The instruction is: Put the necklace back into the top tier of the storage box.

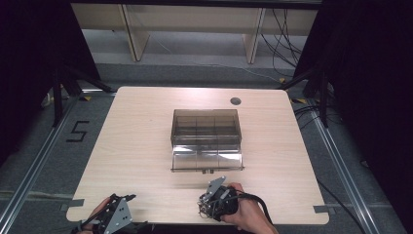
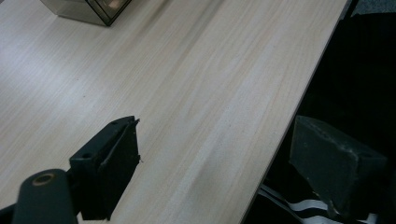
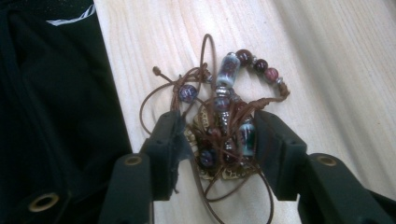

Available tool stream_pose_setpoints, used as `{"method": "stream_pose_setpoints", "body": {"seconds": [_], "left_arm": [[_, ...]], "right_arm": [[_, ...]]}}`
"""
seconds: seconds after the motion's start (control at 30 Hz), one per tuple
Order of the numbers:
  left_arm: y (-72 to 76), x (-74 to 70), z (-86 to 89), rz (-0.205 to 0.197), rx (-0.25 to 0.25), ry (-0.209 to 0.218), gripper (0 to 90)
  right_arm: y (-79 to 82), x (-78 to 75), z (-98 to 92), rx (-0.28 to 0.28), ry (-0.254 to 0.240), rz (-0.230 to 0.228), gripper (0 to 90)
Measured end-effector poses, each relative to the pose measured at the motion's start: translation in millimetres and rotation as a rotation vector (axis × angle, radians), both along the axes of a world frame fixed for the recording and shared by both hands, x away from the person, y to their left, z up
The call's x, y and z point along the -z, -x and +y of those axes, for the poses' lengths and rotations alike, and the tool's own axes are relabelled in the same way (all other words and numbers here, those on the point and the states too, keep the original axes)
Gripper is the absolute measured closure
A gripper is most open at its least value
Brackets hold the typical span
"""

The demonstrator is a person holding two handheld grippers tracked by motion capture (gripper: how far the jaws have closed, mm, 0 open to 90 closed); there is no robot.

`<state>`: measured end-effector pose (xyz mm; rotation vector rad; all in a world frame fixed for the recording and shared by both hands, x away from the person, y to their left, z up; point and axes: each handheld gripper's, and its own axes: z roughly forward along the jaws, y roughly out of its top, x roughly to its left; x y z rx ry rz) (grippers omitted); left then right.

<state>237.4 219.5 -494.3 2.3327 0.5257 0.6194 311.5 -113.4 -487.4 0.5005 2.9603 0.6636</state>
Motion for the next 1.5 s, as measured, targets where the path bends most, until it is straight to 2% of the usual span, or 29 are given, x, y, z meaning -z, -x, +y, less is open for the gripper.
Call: {"method": "stream_pose_setpoints", "body": {"seconds": [0.03,0.07,0.1,0.23,0.27,0.3,0.33,0.37,0.4,0.43,0.47,0.5,0.53,0.6,0.63,0.7,0.73,0.83,0.87,1.03,1.07,1.17,1.3,1.33,1.43,1.47,1.5], "left_arm": [[0.1,0.1,-0.1,0.001,0.001,-0.001,15.1],[0.1,0.1,-0.1,0.001,0.001,-0.001,15.1],[0.2,0.4,-0.3,-0.001,-0.002,-0.003,15.1],[0.1,0.3,-0.2,-0.002,-0.001,-0.002,15.1],[0.0,0.2,-0.1,0.002,0.001,0.000,15.1],[0.0,0.2,0.0,0.001,0.000,0.000,15.1],[-0.1,0.2,0.0,0.002,0.000,0.000,15.1],[-0.2,0.3,0.1,0.002,-0.001,0.000,15.1],[-0.3,0.7,0.0,-0.008,-0.008,-0.010,15.1],[0.0,0.7,0.0,0.003,-0.004,-0.001,15.1],[-0.1,0.6,0.1,0.001,-0.004,-0.005,15.1],[-0.1,0.6,0.1,0.001,-0.004,-0.005,15.1],[-0.1,0.7,0.0,-0.004,-0.007,-0.002,15.1],[-0.3,0.1,0.4,0.006,0.000,-0.001,15.1],[-0.5,0.1,0.7,0.000,-0.004,-0.005,15.1],[-0.5,0.3,0.7,-0.001,-0.006,-0.004,15.1],[-1.2,0.0,1.1,-0.005,0.001,-0.009,15.1],[-0.9,-1.1,1.3,-0.007,0.005,-0.010,15.1],[-0.9,-1.1,1.3,-0.006,0.004,-0.008,15.1],[-1.5,0.0,1.7,-0.007,0.001,-0.010,15.1],[-1.4,0.4,1.6,-0.007,-0.004,-0.007,15.1],[-1.6,0.2,2.1,0.000,-0.003,-0.003,15.1],[-1.9,-0.2,3.0,-0.005,-0.008,-0.003,15.1],[-2.0,-0.3,3.1,-0.004,-0.007,-0.005,15.1],[-1.8,0.4,2.4,-0.003,-0.006,-0.004,15.1],[-1.8,0.3,2.4,-0.003,-0.006,-0.005,15.1],[-1.8,0.2,2.5,-0.004,-0.007,-0.004,15.1]], "right_arm": [[-0.9,-2.3,-1.2,-0.003,-0.023,-0.004,70.3],[-0.9,-2.3,-1.2,-0.003,-0.023,-0.004,70.3],[-1.3,-3.0,-1.6,-0.004,-0.007,0.001,70.5],[-1.2,-2.7,0.1,-0.021,0.005,0.000,70.6],[-0.2,-3.6,0.4,-0.007,0.007,0.002,70.6],[-1.2,-5.5,0.7,-0.020,0.002,-0.015,70.7],[-0.2,-8.0,0.8,-0.004,0.002,-0.017,70.7],[-1.1,-9.9,0.9,-0.022,-0.002,-0.020,70.8],[-0.2,-13.1,0.8,-0.008,0.000,-0.023,70.9],[-1.3,-16.5,0.9,-0.022,-0.002,-0.033,70.9],[-1.2,-19.7,0.6,-0.006,0.002,-0.033,71.0],[-2.1,-22.8,0.3,-0.005,0.004,-0.042,75.7],[-4.4,-25.6,-0.3,-0.022,-0.007,-0.050,75.8],[-4.1,-29.1,-0.8,-0.004,0.000,-0.045,75.8],[-6.2,-35.2,-1.1,-0.028,0.005,-0.065,75.9],[-5.1,-39.7,-1.1,-0.006,0.013,-0.066,75.9],[-6.5,-42.8,-1.1,-0.026,0.005,-0.079,75.9],[-7.4,-52.4,-2.3,-0.017,-0.005,-0.090,75.9],[-9.0,-56.4,-2.7,-0.022,-0.010,-0.107,75.9],[-11.3,-69.4,-2.0,-0.013,-0.017,-0.109,75.9],[-12.6,-70.1,-1.3,-0.033,-0.018,-0.114,75.9],[-12.3,-72.7,1.1,-0.028,-0.013,-0.113,75.9],[-13.7,-76.7,5.0,-0.056,-0.006,-0.116,75.9],[-13.0,-78.7,5.6,-0.043,-0.003,-0.115,75.9],[-16.5,-87.9,8.0,-0.075,0.000,-0.132,75.9],[-16.1,-90.9,8.6,-0.060,0.004,-0.125,75.9],[-17.9,-93.3,9.5,-0.079,0.003,-0.132,75.9]]}}
